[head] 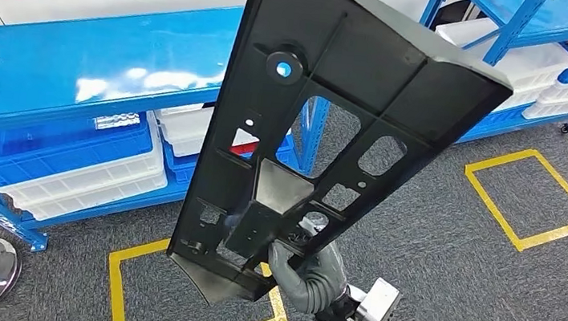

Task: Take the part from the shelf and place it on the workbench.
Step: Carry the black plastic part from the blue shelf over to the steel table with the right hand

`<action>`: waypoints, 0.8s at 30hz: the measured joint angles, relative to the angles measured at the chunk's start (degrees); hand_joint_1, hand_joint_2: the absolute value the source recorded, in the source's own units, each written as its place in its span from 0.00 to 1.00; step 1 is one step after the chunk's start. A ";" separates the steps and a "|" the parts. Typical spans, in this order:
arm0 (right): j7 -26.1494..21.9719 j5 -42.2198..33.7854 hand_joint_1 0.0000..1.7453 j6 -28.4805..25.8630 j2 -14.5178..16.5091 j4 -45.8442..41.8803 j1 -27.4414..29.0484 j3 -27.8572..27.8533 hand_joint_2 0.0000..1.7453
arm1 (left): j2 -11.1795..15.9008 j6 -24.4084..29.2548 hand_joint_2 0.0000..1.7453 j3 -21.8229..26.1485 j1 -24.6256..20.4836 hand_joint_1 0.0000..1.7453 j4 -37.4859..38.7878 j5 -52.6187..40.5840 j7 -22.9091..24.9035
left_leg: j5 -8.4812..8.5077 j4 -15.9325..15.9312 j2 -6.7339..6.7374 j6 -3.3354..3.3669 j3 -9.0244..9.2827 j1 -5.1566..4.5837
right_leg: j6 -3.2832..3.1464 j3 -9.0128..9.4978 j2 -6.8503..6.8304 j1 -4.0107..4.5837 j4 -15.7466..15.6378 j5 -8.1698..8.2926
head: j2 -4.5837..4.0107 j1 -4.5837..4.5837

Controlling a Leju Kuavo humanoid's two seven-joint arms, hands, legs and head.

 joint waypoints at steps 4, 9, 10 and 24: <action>0.02 0.00 1.00 0.23 0.11 0.01 -0.93 -0.01 1.00 | 0.00 0.02 1.00 0.00 -0.04 0.00 -0.02 -0.05 0.00 | 1.72 0.43 0.04 -1.19 -1.30 -0.06 | -1.19 5.30 -0.07 0.68 -9.13 -0.81 | 0.00 0.00; 0.03 0.02 1.00 0.38 0.25 0.05 -1.12 -0.01 1.00 | 0.11 0.08 1.00 0.03 0.12 0.00 -0.02 -0.08 0.02 | -5.41 6.87 -0.66 -2.67 -4.06 0.20 | -3.20 2.16 -0.38 0.32 -9.61 2.63 | 0.00 0.01; 0.03 0.02 1.00 0.40 0.28 0.06 -1.11 -0.02 1.00 | 0.14 0.08 1.00 0.03 0.13 0.00 -0.02 -0.10 0.03 | -8.07 10.59 -0.69 -2.82 -4.84 0.25 | -3.32 1.26 -0.38 0.38 -9.58 3.33 | 0.00 0.01; 1.20 -0.43 1.00 0.96 0.63 -0.08 -0.55 -0.38 1.00 | -0.13 0.83 1.00 0.03 0.11 0.00 -0.25 -0.63 -0.76 | -5.08 -2.55 0.06 0.25 8.22 0.18 | -0.14 -6.65 0.17 0.45 -5.02 5.78 | 0.00 0.02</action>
